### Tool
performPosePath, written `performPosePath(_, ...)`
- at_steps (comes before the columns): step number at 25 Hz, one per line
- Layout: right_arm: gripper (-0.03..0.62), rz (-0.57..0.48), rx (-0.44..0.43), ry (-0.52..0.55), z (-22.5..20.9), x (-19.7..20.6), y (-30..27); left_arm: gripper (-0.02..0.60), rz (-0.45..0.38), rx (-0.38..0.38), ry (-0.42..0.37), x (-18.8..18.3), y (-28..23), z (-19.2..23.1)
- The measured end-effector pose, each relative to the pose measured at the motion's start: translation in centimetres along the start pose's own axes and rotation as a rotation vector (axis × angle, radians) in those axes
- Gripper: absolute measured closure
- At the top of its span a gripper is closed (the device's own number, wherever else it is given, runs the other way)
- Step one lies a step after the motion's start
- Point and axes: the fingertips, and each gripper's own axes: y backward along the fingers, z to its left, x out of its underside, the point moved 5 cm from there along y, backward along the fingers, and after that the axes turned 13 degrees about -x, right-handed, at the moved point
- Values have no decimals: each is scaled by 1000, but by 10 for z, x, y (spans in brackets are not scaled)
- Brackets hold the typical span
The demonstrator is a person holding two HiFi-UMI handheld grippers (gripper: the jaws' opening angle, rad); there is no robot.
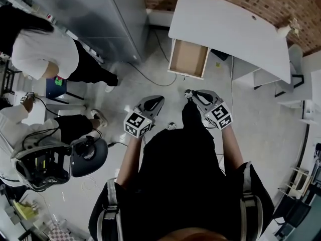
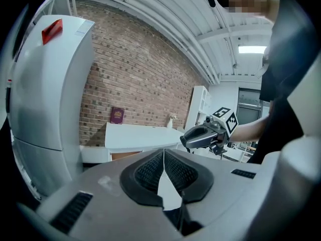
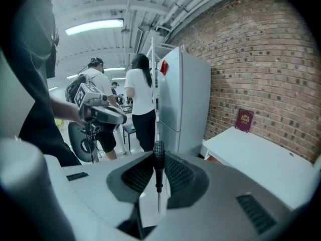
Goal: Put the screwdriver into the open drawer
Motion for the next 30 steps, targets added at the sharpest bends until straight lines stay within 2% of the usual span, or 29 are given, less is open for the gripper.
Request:
performPosePath(13, 471, 5, -58, -15, -57, -4, -13, 565, 29, -54, 19, -11, -34, 18)
performPosePath(30, 471, 46, -119, -79, -163, 10, -41, 565, 103, -68, 56, -29, -122, 52)
